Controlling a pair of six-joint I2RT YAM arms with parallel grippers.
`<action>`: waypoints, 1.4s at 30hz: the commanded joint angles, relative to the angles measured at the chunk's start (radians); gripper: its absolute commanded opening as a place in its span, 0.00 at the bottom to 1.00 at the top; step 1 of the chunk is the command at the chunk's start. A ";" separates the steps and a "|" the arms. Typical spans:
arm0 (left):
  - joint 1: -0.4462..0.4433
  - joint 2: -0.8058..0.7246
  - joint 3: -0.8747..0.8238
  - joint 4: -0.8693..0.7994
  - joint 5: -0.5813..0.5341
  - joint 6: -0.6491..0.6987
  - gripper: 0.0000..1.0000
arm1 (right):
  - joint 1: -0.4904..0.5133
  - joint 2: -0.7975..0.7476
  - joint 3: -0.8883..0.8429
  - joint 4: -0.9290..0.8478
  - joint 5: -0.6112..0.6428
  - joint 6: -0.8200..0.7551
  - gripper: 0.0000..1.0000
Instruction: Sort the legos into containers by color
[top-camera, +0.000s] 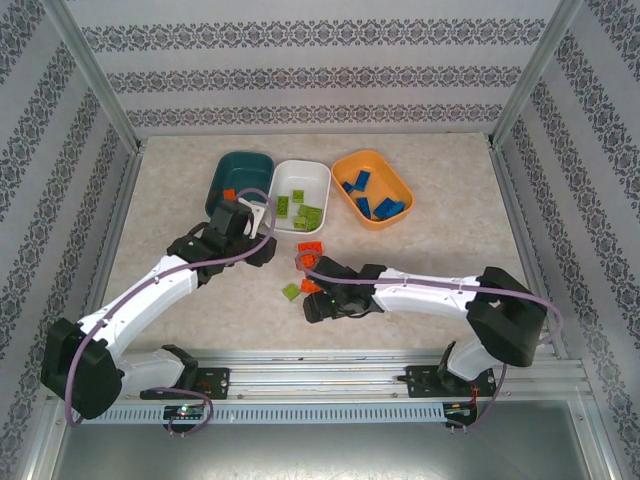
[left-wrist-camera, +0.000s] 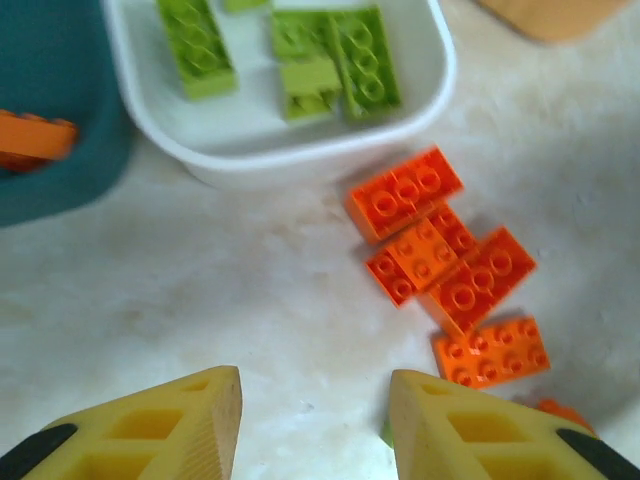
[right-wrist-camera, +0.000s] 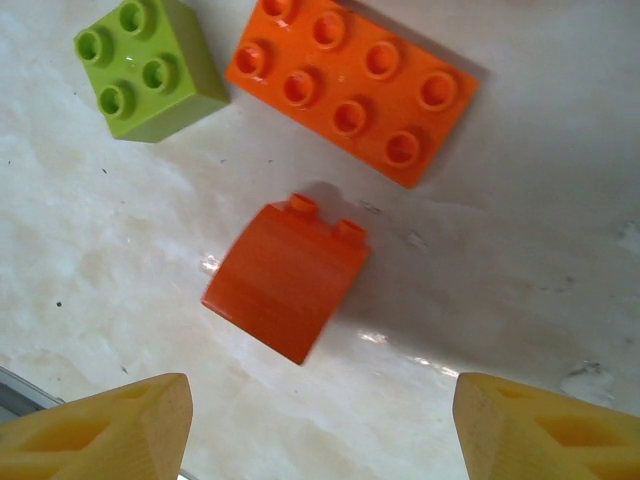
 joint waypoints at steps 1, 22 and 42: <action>0.008 -0.008 0.006 -0.081 0.005 -0.022 0.52 | 0.031 0.053 0.058 -0.048 0.043 0.020 0.70; 0.027 -0.206 -0.109 -0.119 0.027 -0.089 0.65 | 0.043 0.142 0.146 -0.118 0.124 0.056 0.35; 0.031 -0.274 -0.141 -0.151 0.058 -0.084 0.86 | 0.033 0.154 0.200 -0.159 0.120 0.026 0.63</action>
